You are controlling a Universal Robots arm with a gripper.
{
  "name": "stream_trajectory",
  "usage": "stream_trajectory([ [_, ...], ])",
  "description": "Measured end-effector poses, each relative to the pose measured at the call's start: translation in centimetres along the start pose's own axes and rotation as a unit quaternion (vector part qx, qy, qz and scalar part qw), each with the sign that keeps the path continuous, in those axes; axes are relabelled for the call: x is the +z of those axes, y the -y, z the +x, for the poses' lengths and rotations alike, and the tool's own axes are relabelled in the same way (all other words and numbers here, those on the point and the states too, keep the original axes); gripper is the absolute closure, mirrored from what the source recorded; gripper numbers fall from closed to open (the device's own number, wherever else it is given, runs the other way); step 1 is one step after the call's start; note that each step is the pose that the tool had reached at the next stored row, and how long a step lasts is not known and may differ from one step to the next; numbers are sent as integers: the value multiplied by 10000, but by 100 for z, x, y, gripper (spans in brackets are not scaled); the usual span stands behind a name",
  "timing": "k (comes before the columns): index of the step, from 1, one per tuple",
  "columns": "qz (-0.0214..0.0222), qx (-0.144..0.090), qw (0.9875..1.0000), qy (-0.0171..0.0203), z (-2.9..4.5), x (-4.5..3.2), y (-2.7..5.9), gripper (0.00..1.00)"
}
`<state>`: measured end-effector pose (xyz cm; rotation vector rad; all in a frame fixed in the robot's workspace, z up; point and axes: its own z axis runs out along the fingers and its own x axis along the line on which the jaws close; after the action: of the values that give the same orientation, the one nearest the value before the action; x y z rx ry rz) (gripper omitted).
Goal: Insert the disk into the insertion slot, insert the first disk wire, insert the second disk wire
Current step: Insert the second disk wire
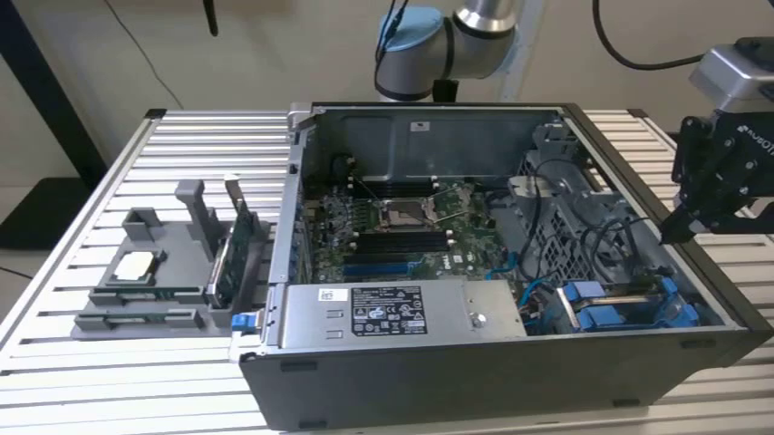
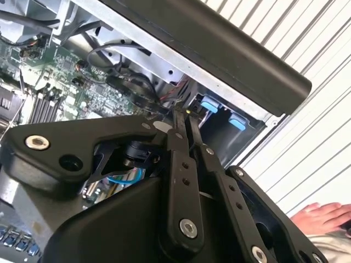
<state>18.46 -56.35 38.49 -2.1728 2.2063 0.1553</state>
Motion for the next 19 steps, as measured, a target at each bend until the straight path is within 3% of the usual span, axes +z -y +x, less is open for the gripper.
stream_trajectory([
  [11,27,-3,10000,1,-12,-131,-76,84],
  [19,60,-6,10000,0,-9,-124,-291,84],
])
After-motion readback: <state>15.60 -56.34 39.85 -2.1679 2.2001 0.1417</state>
